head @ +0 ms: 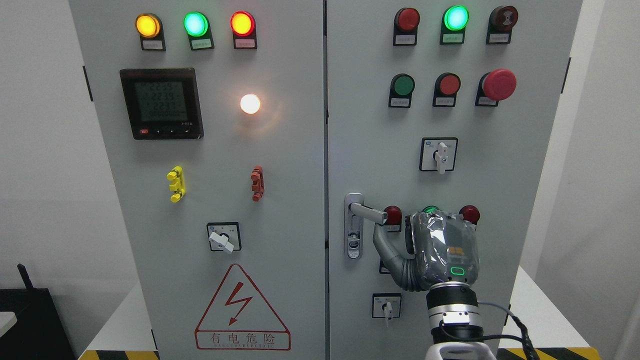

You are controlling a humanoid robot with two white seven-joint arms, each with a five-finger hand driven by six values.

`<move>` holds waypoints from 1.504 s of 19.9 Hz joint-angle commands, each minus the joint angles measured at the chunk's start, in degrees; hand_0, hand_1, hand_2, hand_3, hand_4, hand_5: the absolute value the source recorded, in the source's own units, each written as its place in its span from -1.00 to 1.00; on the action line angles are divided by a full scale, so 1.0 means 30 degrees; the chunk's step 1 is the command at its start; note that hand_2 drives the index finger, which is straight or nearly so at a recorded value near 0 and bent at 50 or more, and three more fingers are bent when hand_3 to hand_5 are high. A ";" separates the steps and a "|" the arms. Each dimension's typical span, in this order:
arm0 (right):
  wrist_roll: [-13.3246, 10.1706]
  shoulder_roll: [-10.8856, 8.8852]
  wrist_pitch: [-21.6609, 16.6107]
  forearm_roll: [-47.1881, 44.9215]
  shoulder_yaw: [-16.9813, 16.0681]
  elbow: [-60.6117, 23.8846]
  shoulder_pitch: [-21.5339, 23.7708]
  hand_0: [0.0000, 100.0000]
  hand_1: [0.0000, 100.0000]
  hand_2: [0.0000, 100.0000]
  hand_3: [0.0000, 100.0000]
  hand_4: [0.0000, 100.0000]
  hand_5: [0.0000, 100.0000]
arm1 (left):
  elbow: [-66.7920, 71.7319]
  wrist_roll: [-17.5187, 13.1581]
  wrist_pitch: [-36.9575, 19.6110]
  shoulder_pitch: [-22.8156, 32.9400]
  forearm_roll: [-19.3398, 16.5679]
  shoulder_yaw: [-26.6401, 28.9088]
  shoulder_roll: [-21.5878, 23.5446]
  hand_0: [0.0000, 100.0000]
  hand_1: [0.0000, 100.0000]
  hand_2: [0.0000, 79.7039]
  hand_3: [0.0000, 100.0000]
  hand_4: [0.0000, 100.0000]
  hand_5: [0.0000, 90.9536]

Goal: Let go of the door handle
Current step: 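Open the right hand fingers to let go of the handle, then pull the open right hand away from the handle and down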

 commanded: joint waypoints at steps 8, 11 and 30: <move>-0.0021 -0.0006 -0.0068 -0.0001 0.0171 -0.1022 0.0608 -0.09 -0.81 0.99 1.00 0.79 0.97 | -0.0001 0.0004 0.0013 -0.0469 0.0000 0.0322 -0.0013 -0.76 -0.22 -1.00 -1.00 -1.00 -1.00; -0.0195 -0.0181 -0.0300 -0.0001 0.0142 -0.1812 0.1719 -0.09 -0.81 0.99 1.00 0.79 0.97 | -0.0001 0.0004 0.0013 -0.0469 0.0000 0.0322 -0.0013 -0.76 -0.22 -1.00 -1.00 -1.00 -1.00; -0.3478 -0.1530 -1.0058 -0.3429 -0.6245 -0.3661 0.5269 -0.10 -0.99 -1.00 -1.00 -1.00 -1.00 | -0.0001 0.0004 0.0013 -0.0498 0.0000 0.0322 -0.0013 -0.76 -0.22 -1.00 -1.00 -1.00 -1.00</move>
